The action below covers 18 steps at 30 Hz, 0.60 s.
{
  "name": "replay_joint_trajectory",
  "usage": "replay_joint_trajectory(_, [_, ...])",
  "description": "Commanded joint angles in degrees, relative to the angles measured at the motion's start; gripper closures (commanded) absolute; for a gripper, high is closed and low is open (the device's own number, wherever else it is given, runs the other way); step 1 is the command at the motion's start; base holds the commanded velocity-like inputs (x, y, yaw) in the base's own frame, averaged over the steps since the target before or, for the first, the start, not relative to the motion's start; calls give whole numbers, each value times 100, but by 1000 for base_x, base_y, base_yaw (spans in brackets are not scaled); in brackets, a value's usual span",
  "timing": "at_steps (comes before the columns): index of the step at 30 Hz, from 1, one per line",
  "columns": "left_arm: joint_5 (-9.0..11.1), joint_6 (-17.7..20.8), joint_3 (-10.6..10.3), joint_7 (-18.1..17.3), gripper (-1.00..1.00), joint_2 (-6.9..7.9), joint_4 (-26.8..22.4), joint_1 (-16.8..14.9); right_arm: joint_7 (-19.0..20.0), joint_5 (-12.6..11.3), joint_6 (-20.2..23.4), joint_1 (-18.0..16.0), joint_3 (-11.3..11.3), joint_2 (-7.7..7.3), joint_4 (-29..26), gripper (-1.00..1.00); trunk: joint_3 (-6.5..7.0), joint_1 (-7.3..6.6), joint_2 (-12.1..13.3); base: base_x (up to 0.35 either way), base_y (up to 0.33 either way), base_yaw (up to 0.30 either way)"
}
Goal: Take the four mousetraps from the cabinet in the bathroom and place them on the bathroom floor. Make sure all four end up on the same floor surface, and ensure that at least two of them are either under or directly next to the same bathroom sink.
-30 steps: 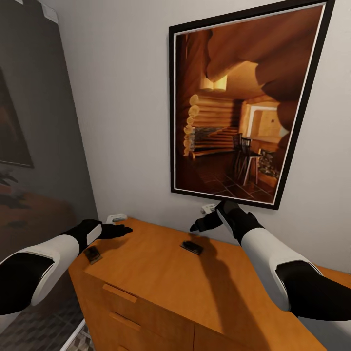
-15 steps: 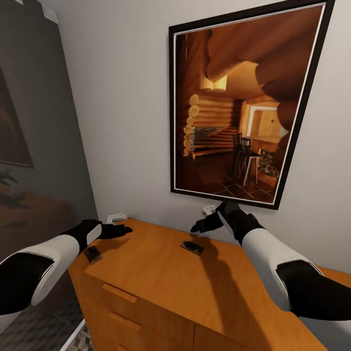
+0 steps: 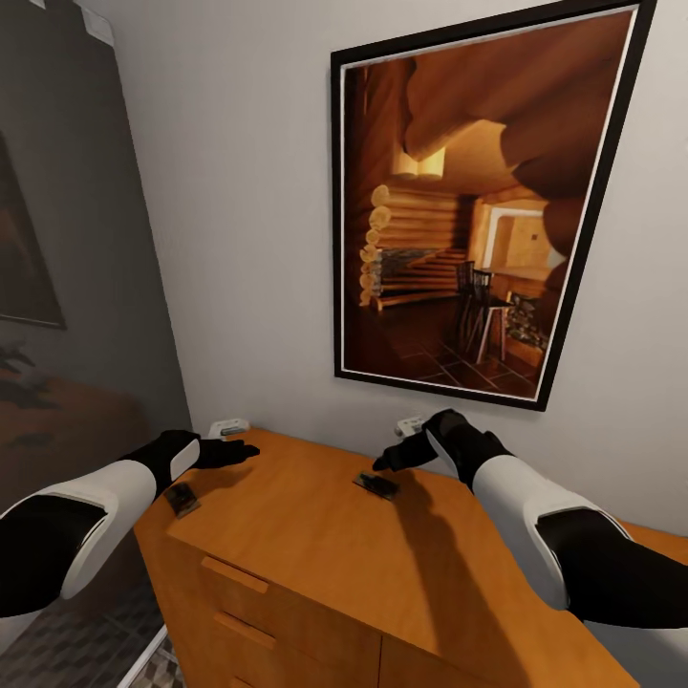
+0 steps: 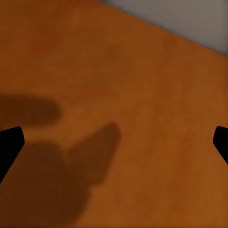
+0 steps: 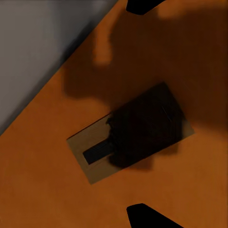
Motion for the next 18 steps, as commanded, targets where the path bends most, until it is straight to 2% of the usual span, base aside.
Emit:
replay_joint_trajectory(1, [56, 34, -48, -10, -100, 3, -7, -3, 47, 61, -6, -3, -7, -4, 10, -100, -8, 1, -5, 0, 0, 0])
replay_joint_trajectory(5, [56, 34, -48, -11, -100, 3, -5, -3, 67, 62, -53, -3, -111, -25, 55, -100, -8, 1, -5, 0, 0, 0])
replay_joint_trajectory(12, [56, 33, -48, -16, -100, 2, -9, -3, 89, 72, -73, -3, -426, -40, 79, -100, -8, 1, -5, 0, 0, 0])
replay_joint_trajectory(18, [56, 33, -48, -17, -100, 2, -11, -2, 93, 80, -65, -3, -536, -43, 84, -100, -8, 1, -5, 0, 0, 0])
